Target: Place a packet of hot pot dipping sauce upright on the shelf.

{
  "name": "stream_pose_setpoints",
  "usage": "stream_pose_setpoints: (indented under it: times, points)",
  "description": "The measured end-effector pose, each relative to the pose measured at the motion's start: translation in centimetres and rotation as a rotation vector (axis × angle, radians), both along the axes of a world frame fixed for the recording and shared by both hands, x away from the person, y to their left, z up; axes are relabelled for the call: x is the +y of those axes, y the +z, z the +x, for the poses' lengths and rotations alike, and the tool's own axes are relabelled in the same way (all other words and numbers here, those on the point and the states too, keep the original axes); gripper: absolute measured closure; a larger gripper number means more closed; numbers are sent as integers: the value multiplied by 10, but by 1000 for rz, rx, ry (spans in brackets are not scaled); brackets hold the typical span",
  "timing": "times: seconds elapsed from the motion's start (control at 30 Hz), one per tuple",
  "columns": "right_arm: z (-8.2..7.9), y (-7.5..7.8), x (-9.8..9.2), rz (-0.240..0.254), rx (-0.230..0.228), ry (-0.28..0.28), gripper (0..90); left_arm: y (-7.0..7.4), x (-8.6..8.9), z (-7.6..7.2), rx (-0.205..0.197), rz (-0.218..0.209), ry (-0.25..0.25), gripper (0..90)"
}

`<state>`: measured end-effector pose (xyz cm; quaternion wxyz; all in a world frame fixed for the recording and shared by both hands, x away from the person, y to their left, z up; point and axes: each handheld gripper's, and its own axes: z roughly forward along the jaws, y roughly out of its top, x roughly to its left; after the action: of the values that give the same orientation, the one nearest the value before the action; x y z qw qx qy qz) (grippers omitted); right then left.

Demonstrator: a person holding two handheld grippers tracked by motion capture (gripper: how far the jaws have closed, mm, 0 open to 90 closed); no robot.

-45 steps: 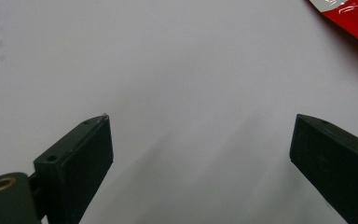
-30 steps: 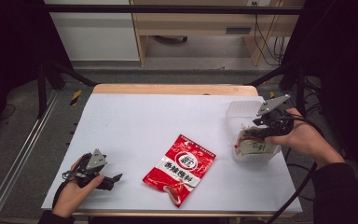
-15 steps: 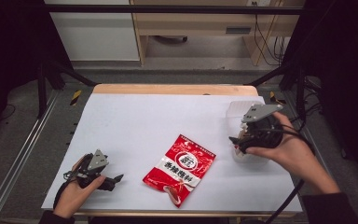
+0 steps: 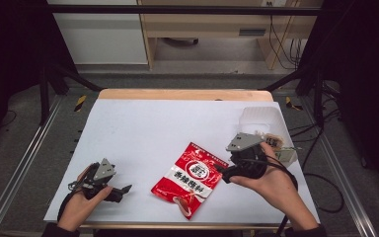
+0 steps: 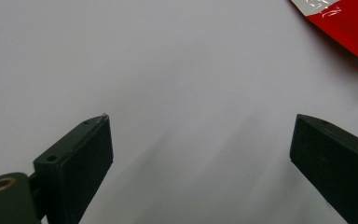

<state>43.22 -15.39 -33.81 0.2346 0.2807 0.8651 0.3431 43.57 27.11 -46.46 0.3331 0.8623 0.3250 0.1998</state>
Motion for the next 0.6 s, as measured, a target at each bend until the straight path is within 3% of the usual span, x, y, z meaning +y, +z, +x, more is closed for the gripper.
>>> stream_pose_setpoints:
  times: [0.2,0.4,0.6]
  points:
    - [1,-21,10,25,19,-27,109,0,-1,0,-2,8,-4,56]
    - [5,-41,12,124,33,-108,95,-1,-4,-1,9,14,-16,56]
    - [12,-66,19,158,41,-160,88,-1,-5,-1,11,20,-15,56]
